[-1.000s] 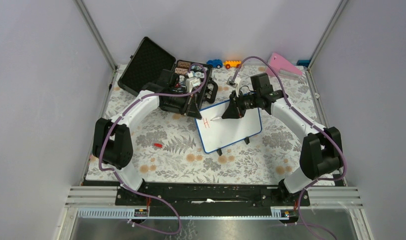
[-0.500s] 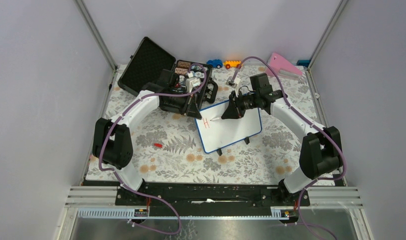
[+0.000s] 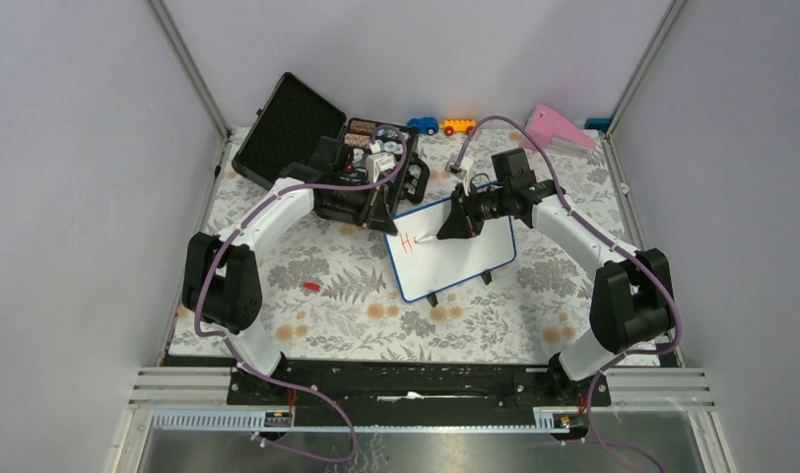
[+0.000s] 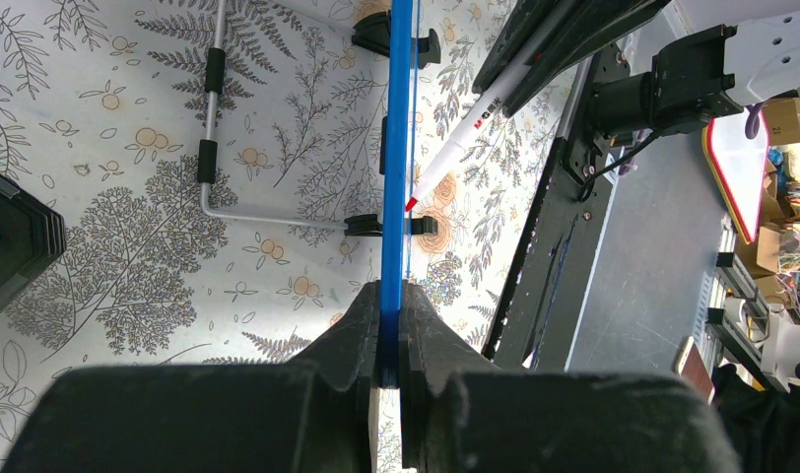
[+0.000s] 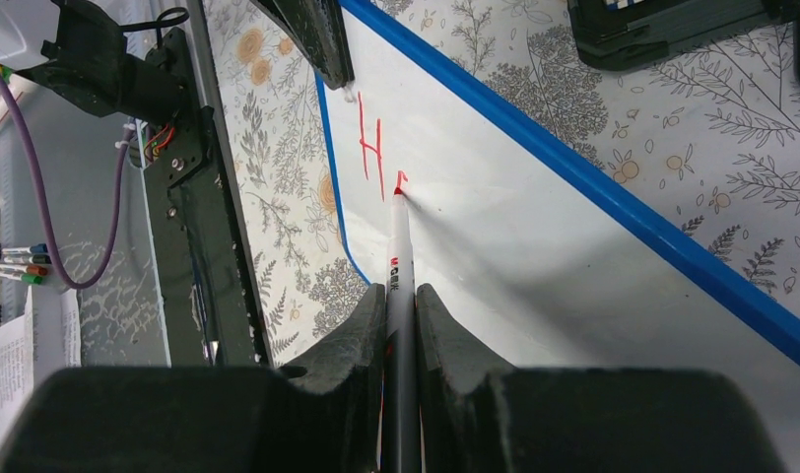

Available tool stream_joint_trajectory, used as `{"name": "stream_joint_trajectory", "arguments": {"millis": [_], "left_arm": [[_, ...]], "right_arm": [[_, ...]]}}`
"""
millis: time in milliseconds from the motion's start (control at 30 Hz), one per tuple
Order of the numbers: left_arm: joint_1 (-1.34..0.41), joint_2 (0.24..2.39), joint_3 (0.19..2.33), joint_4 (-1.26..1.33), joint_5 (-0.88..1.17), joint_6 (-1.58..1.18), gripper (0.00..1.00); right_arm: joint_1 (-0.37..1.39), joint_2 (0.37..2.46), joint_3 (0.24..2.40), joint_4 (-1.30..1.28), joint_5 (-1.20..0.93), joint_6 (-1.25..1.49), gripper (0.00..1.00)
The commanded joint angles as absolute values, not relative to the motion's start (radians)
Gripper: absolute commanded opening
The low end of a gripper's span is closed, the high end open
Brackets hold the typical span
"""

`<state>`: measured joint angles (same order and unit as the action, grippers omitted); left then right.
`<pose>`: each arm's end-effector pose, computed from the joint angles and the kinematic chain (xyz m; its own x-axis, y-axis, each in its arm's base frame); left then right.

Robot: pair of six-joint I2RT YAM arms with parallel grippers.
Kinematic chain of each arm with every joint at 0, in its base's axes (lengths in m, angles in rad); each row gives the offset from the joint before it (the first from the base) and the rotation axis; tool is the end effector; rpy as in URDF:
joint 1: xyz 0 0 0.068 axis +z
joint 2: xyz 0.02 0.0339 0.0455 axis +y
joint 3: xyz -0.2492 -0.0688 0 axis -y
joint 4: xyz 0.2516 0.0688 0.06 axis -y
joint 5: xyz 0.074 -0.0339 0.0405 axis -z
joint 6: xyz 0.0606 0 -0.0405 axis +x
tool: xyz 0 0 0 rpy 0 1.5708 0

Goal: Write a sentence on the whiteboard

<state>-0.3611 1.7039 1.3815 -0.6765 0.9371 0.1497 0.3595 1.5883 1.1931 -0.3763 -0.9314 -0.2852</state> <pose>0.3291 -0.1765 0.2453 -0.6858 0.3534 -0.6362 0.7276 0.3511 -0.5893 0.3186 0.1717 0.2444 -0.4157 -0.3356 -0.8453 -0.9018 0.2728 0.3352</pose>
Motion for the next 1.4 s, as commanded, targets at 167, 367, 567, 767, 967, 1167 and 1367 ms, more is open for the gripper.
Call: {"name": "stream_joint_trajectory", "arguments": {"millis": [167, 367, 567, 767, 967, 1167, 1367], "left_arm": [[-0.37, 1.706, 1.398, -0.676, 0.918, 0.172, 0.0], [-0.369, 1.708, 1.399, -0.675, 0.919, 0.17, 0.0], [-0.37, 1.709, 1.4, -0.674, 0.92, 0.168, 0.0], [-0.369, 1.704, 1.396, -0.675, 0.92, 0.171, 0.0], [-0.37, 1.699, 1.393, -0.675, 0.921, 0.17, 0.0], [-0.37, 1.695, 1.39, -0.675, 0.921, 0.172, 0.0], [-0.37, 1.697, 1.392, -0.675, 0.922, 0.172, 0.0]], "right_arm": [[0.365, 1.549, 1.171, -0.406, -0.905, -0.347, 0.0], [0.342, 1.533, 1.173, -0.417, -0.889, -0.357, 0.0], [0.323, 1.531, 1.189, -0.425, -0.882, -0.364, 0.0], [0.321, 1.548, 1.214, -0.423, -0.898, -0.353, 0.0], [0.322, 1.564, 1.25, -0.406, -0.905, -0.324, 0.0], [0.322, 1.573, 1.263, -0.406, -0.91, -0.321, 0.0], [0.341, 1.579, 1.251, -0.407, -0.915, -0.319, 0.0]]}}
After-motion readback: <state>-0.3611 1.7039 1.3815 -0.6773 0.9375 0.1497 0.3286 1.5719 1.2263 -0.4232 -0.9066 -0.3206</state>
